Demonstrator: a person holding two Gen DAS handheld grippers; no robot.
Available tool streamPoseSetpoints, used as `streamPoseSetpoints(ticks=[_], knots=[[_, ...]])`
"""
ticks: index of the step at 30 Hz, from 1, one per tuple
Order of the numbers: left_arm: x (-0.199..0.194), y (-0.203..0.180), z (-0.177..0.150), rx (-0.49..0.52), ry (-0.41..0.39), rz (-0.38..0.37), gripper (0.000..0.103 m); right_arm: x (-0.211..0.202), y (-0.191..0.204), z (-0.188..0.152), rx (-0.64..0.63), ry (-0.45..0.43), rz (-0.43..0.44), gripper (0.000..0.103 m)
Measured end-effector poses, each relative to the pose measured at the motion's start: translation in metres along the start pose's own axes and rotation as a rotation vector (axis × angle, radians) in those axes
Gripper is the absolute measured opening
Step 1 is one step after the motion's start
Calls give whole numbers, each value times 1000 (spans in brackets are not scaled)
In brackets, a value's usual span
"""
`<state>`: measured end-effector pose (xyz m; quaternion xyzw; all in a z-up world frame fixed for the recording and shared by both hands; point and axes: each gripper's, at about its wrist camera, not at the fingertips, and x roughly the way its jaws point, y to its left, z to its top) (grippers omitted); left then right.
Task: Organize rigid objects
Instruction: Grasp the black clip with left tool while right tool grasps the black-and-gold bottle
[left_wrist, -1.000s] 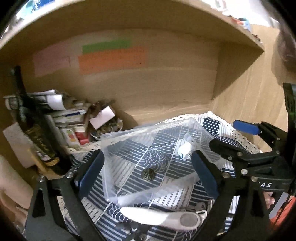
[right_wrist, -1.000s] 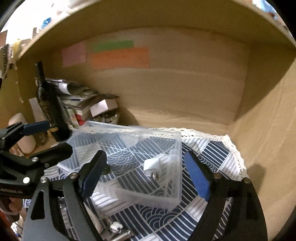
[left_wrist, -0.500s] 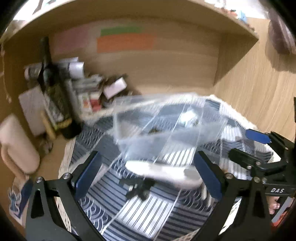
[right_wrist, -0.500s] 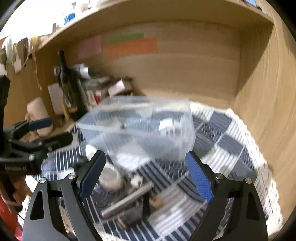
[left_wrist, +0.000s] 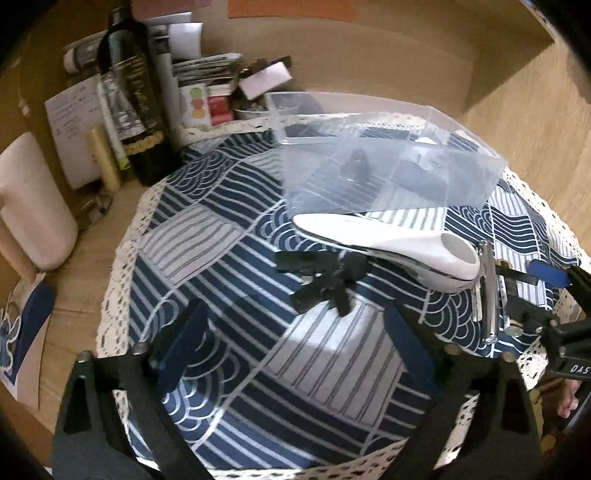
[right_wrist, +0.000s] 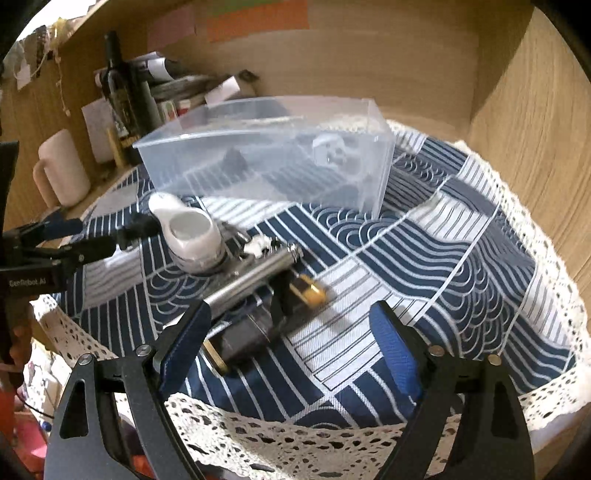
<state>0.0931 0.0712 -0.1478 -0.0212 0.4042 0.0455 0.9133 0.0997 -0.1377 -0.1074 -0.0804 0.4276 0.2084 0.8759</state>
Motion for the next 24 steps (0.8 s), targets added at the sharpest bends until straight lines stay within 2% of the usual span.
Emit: streamPoseSetpoints(ticks=[1,5,7,8,9,11,12,13,24], knots=[[2,-4,1,14,2,0,84,1,-2,-1,4,4,2,82],[11,-10,8,34,-6,23,78,2,-7,0,7,10,-8,64],[19,-7,10,25,14,11,64,0,-9,-1,-2,9,-18,54],[22,-6,11,15,27,2,60,0,-10,-1,-5,8,-24,47],[24,-4,10,5,35,-9,55,0,-11,-1,-7,7,-31,45],[22,-4,9,4,20,-6,48,0,-12,-1,-7,5,-38,34],[21,-4,8,7,12,-17,38,0,-13,0,-4,2,-42,31],[20,-4,8,9,3,-19,37,0,-14,1,-2,-1,-41,22],[-12,4,8,-18,-73,18,37,-23,-21,10,14,-97,-66,21]])
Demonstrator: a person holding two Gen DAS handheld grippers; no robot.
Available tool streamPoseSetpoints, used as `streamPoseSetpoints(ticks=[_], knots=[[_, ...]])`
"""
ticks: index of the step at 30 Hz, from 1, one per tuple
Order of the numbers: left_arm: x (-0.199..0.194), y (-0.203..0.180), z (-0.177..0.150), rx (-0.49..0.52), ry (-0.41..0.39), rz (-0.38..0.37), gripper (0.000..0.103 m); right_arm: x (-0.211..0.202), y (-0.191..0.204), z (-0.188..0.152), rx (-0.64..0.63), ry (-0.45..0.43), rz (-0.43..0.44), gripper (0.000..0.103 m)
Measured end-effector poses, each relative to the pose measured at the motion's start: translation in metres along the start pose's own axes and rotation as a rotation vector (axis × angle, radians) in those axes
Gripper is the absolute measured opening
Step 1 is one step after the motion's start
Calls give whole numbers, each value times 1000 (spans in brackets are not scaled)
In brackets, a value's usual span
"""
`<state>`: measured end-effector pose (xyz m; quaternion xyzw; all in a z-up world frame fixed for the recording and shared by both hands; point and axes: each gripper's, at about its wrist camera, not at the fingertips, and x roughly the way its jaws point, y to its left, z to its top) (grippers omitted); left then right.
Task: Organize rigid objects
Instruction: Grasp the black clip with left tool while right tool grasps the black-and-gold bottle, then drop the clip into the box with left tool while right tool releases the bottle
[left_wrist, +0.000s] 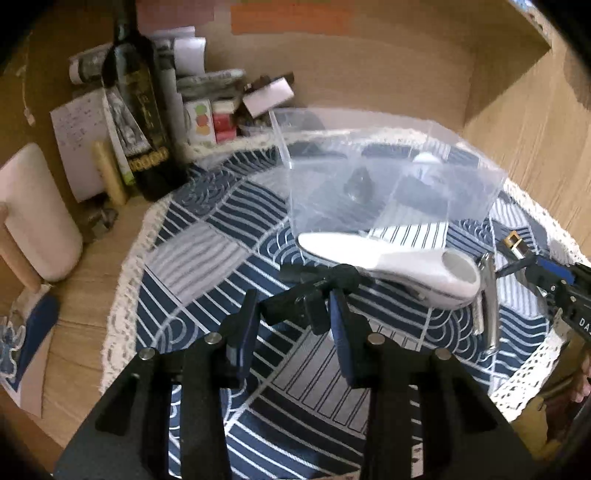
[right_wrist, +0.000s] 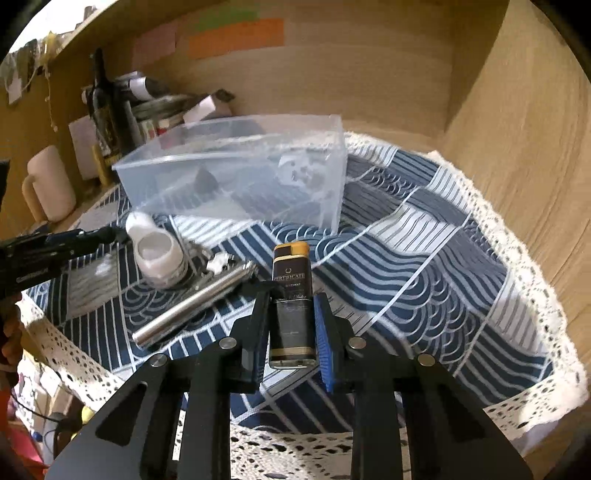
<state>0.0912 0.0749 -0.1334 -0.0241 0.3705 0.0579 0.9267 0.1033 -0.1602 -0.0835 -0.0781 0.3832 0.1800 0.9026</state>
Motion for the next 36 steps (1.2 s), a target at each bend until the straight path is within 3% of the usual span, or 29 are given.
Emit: streamPoseSetpoints(ticks=[10,16,22,30,36], knots=[[-30,-5,38,-4,-129,-34,37,-28,-2,41,-15,-144,16,21],[-38,-11,64,-1,-193,-38,37,-22,0,71,-30,-196,76,21],[-35,-15,89,18,-231,-34,37,-7,6,102,-67,-215,73,21],[-1,-21,114,34,-179,-26,37,19,20,134,-120,-195,96,21],[41,-28,119,83,-73,-37,37,59,26,142,-149,-87,135,21]])
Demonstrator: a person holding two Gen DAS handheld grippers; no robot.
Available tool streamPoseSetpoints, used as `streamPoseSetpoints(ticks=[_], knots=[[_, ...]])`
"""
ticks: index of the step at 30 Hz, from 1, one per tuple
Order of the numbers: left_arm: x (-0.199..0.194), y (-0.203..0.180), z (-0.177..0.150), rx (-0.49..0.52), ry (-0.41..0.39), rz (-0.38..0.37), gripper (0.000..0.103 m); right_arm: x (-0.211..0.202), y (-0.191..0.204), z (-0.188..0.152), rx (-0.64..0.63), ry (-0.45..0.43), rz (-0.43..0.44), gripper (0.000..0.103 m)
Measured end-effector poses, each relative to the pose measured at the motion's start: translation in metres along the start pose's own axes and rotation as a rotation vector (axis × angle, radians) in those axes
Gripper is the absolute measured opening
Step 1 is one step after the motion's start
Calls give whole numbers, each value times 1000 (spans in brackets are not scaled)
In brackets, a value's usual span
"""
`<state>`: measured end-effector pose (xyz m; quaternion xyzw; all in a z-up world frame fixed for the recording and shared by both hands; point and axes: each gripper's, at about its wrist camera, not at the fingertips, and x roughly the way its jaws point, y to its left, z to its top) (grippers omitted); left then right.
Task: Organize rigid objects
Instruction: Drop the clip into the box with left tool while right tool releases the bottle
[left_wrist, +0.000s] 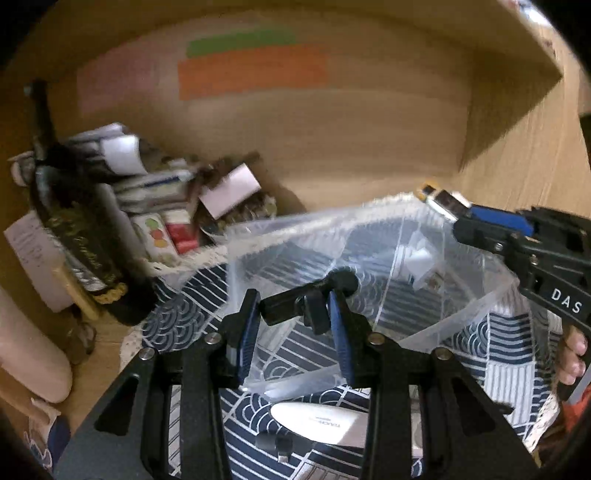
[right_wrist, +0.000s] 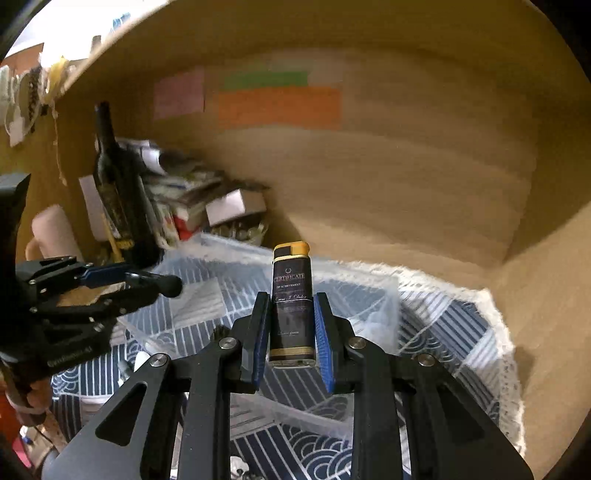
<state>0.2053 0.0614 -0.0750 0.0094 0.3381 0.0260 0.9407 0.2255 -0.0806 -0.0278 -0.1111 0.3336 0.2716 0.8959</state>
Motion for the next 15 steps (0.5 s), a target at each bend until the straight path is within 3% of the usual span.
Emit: streamPoseSetpoints(ticks=[8,15], knots=[[28,-9,-2,40,71,-53,37,46,-3,-11,-11,142,25,21],[38,-9,2,26,94,-63,37,60,0,-17,-20,188,46,21]])
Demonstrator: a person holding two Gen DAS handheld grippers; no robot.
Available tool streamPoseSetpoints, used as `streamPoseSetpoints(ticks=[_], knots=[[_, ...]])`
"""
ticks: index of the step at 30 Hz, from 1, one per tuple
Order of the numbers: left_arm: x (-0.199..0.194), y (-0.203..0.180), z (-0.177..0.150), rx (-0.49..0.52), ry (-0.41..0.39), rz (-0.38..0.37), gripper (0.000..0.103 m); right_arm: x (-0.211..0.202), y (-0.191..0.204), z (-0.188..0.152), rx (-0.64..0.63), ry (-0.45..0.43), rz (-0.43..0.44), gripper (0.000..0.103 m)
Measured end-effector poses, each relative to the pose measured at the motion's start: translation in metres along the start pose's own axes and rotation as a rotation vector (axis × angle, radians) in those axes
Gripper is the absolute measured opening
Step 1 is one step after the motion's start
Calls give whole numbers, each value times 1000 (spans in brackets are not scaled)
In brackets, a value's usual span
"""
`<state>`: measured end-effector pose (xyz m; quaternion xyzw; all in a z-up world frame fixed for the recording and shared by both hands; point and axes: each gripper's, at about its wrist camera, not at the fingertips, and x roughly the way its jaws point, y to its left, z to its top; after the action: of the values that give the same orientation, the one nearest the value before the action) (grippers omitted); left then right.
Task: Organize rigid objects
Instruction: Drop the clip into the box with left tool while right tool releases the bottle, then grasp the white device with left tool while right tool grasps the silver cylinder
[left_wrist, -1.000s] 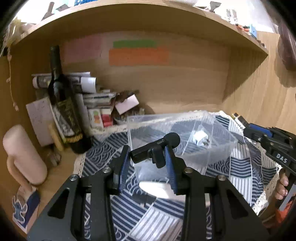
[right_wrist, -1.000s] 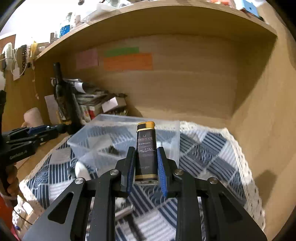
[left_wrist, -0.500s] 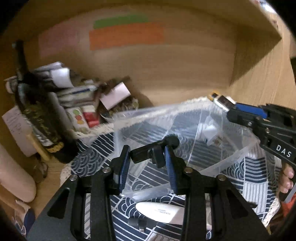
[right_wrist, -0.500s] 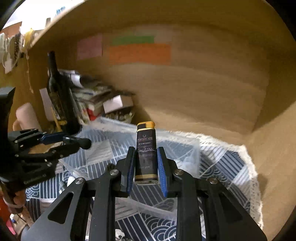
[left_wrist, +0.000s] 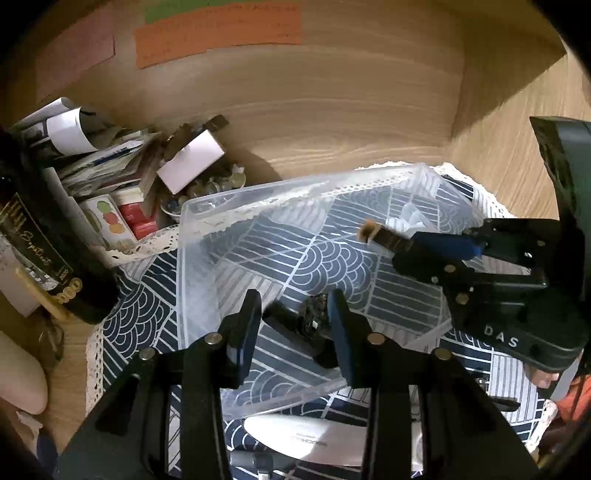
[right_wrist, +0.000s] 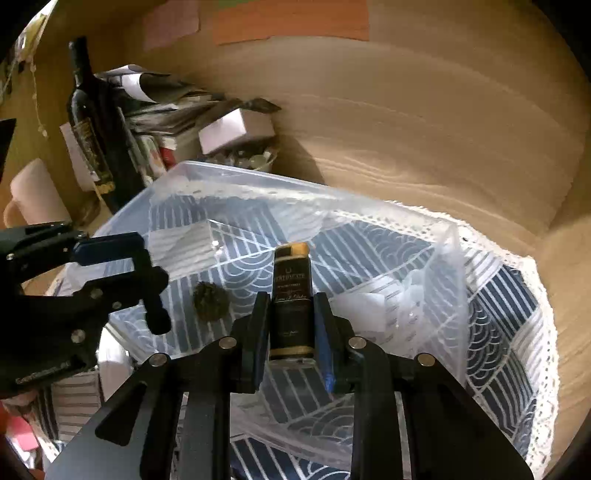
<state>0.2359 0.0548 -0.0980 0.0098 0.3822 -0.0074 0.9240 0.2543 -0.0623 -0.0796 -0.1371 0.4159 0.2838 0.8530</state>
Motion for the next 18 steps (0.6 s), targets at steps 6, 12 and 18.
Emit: streamPoseSetpoints(ticks=[6,12,18], knots=[[-16,-2,-1,-5,-39,11,60,-12,5,2,-17,-28,-31,39],[-45,0,-4,-19,-92,34,86,-45,7,-4,-11,-96,-51,56],[-63,1,-22,-45,-84,61,99,-75,10,-25,-12,-133,-93,69]])
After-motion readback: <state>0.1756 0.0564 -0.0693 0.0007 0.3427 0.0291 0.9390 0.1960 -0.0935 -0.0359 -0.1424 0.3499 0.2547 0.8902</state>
